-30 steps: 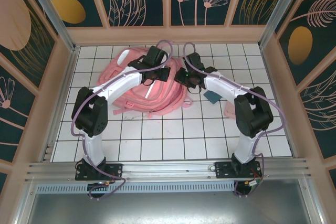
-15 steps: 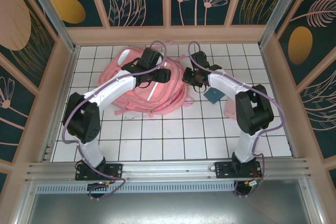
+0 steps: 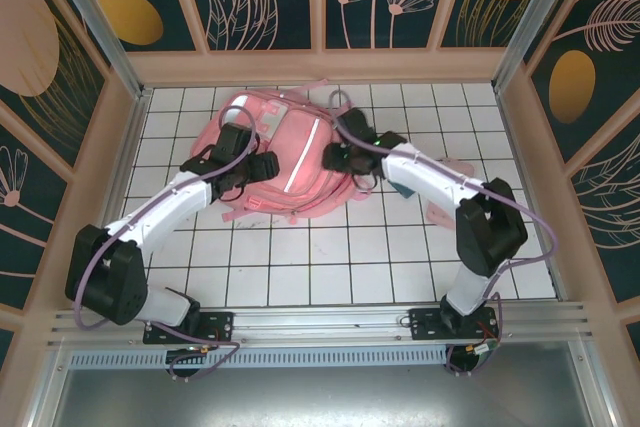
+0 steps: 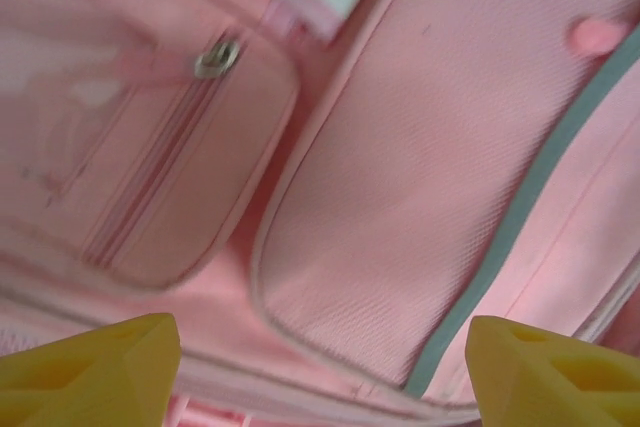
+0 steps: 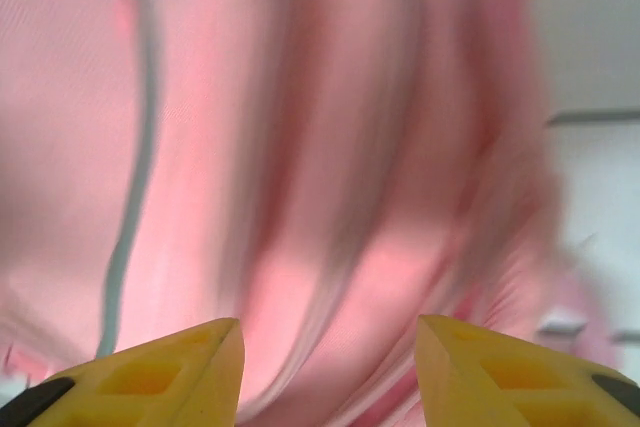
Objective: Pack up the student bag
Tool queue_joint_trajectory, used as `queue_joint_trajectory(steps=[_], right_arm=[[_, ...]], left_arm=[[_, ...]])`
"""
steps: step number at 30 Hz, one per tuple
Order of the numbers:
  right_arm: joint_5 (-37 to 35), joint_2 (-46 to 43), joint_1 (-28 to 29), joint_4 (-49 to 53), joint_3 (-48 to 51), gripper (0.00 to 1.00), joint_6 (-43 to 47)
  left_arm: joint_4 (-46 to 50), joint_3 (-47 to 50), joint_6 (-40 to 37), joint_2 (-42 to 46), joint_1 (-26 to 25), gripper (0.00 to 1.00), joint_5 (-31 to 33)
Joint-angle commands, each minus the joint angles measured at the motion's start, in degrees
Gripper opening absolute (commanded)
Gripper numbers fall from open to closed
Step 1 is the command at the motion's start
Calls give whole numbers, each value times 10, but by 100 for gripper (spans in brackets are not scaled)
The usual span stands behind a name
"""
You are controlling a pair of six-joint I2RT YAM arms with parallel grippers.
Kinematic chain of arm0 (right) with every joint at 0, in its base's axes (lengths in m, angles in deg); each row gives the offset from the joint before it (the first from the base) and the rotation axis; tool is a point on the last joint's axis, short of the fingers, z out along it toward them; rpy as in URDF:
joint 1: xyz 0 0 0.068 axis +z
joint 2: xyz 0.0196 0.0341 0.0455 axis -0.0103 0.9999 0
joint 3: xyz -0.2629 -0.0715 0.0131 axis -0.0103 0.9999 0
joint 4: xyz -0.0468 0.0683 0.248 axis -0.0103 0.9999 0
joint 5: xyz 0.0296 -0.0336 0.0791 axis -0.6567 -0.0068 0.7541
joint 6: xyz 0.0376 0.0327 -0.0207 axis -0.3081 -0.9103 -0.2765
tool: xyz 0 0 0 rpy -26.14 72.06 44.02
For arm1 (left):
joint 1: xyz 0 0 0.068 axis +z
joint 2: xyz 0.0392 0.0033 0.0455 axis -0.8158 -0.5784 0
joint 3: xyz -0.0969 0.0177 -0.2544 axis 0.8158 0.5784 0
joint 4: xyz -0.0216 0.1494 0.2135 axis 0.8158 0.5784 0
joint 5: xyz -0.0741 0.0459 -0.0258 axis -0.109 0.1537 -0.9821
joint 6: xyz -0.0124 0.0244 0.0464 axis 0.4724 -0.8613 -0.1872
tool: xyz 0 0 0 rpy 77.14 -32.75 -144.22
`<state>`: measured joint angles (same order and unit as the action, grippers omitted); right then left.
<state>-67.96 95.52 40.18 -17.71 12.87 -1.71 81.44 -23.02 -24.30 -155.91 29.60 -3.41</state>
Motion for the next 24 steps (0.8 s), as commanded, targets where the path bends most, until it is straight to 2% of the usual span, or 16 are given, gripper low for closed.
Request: queue_joint_trajectory(steps=[1, 5, 7, 11, 16, 24], right_arm=[[-43, -18, 81, 57, 23, 49, -48], [-72, 10, 176, 57, 26, 48, -95], [-73, 36, 202, 47, 20, 47, -111], [-118, 95, 242, 54, -24, 44, -137], [-162, 132, 260, 18, -33, 41, -169], [-213, 187, 262, -7, -47, 39, -245]], left_arm=[[-20, 57, 68, 35, 13, 75, 24], [-62, 123, 100, 75, 41, 75, 11], [-81, 145, 109, 89, 56, 75, -3], [-112, 178, 126, 111, 82, 75, -32], [-164, 223, 162, 128, 106, 75, -83], [-170, 239, 171, 130, 108, 75, -118]])
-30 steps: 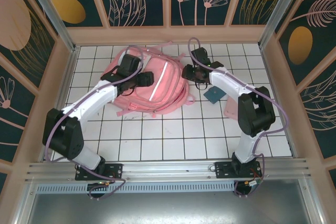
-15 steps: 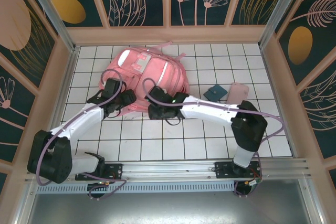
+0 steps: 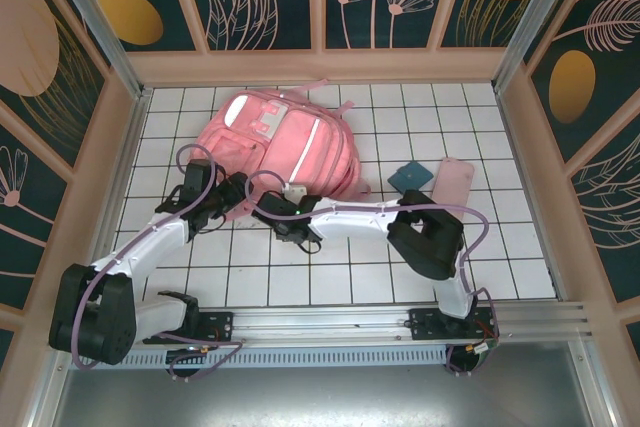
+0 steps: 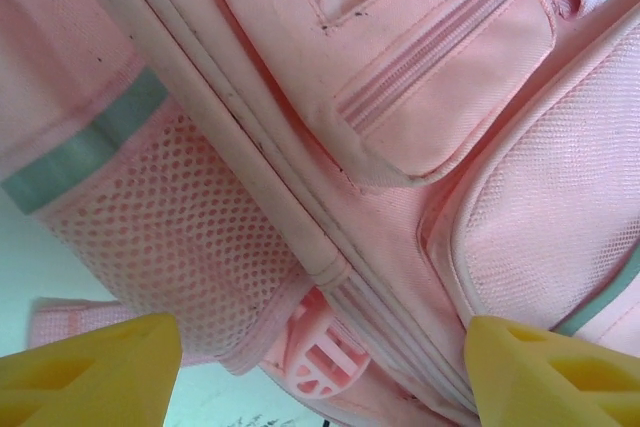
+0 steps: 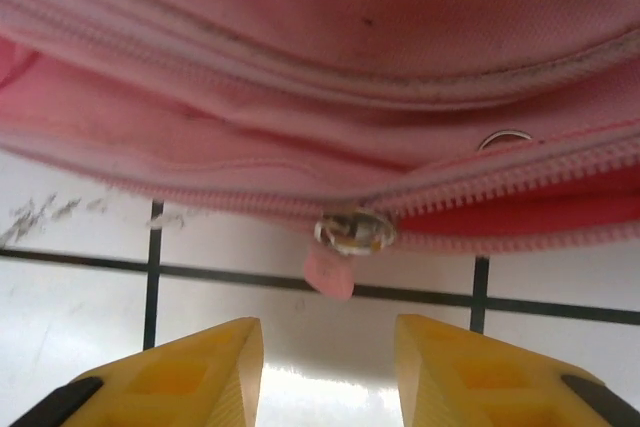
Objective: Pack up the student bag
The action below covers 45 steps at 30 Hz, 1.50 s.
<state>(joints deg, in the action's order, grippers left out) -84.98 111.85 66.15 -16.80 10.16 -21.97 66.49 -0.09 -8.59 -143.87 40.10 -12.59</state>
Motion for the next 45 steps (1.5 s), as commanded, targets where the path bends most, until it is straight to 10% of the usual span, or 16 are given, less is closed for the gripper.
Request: queue_joint_trajectory(steps=[1, 23, 36, 45], right_arm=[[-44, 30, 2, -19, -24, 38, -43], [-116, 42, 7, 34, -56, 0, -27], [8, -37, 8, -16, -13, 0, 108], [17, -55, -13, 2, -3, 0, 107]], left_arm=[[-22, 12, 16, 10, 3, 75, -31], [-127, 91, 129, 6, 2, 61, -143], [-307, 143, 233, -48, -6, 49, -192], [-338, 149, 249, -83, -11, 20, -148]])
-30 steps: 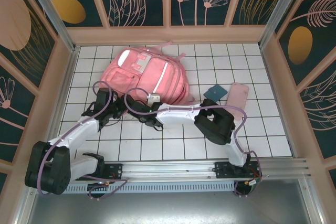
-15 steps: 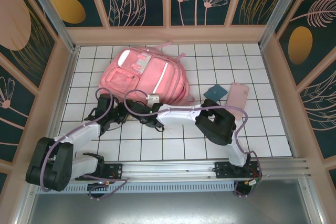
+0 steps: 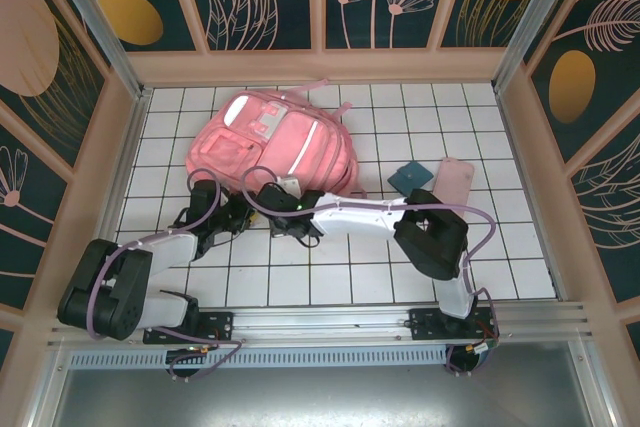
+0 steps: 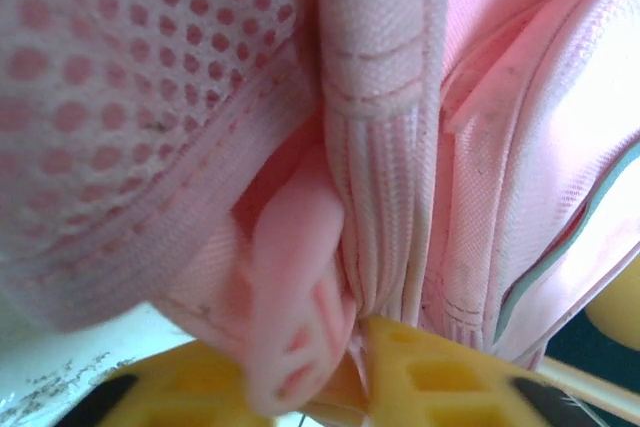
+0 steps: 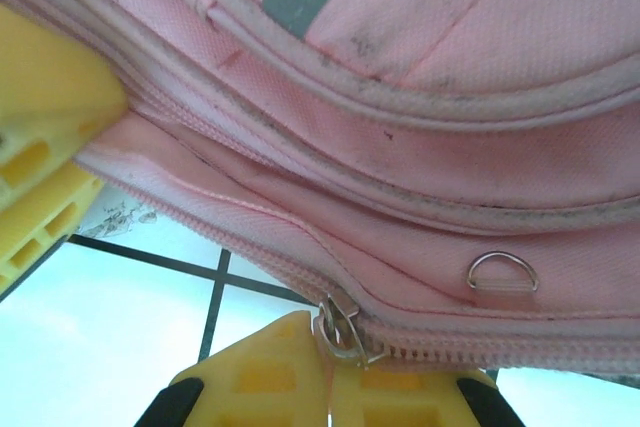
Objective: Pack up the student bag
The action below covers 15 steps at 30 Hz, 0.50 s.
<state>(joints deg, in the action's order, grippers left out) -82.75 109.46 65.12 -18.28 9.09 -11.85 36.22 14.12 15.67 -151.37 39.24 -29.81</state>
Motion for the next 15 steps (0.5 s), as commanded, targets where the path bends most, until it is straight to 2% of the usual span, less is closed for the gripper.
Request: queue_joint_trajectory(steps=[1, 6, 11, 15], right_arm=[[-15, -34, -5, 28, 11, 0, 4], [-87, -50, -18, 103, 46, 0, 8], [-148, -92, -60, 153, 96, 0, 40], [-151, -130, -103, 143, 125, 0, 81]], left_arm=[[-33, 6, 4, -10, -2, 15, 30], [-7, 1, -20, -17, -2, 0, 67], [7, -8, -39, -27, -2, 0, 80], [10, -9, -47, -33, -2, 0, 85]])
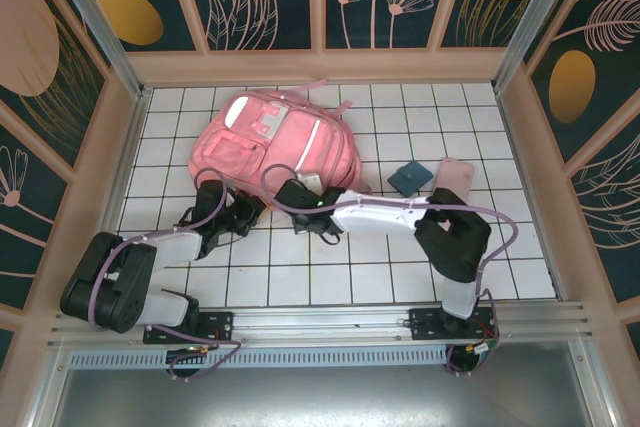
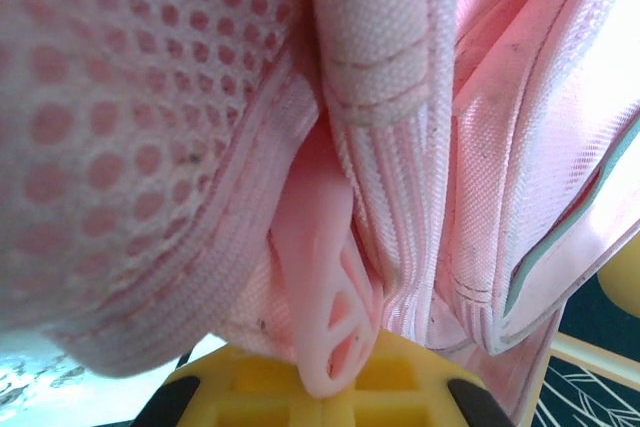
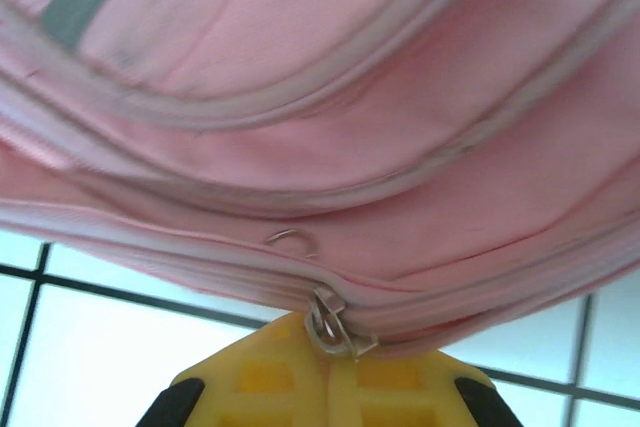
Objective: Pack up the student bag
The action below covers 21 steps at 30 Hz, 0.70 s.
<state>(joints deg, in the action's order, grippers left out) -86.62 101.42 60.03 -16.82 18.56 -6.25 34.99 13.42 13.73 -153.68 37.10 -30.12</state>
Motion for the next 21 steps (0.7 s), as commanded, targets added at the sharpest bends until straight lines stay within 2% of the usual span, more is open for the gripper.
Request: queue_joint_trajectory(steps=[1, 5, 8, 13, 16, 21], right_arm=[[-110, -58, -64, 123, 35, 0, 37], [-102, -65, -110, 108, 38, 0, 71], [-103, -44, -148, 147, 11, 0, 55], [-90, -44, -158, 177, -11, 0, 53], [5, -59, -144, 160, -12, 0, 102], [193, -65, -63, 127, -14, 0, 161]], left_arm=[[23, -2, -30, -10, 20, 0, 90], [28, -5, -38, -9, 20, 0, 95], [39, -11, -46, -6, 19, 0, 99], [44, -23, -59, -9, 19, 0, 97], [45, -42, -84, -23, 20, 0, 78], [68, -86, -133, -46, 20, 0, 62]])
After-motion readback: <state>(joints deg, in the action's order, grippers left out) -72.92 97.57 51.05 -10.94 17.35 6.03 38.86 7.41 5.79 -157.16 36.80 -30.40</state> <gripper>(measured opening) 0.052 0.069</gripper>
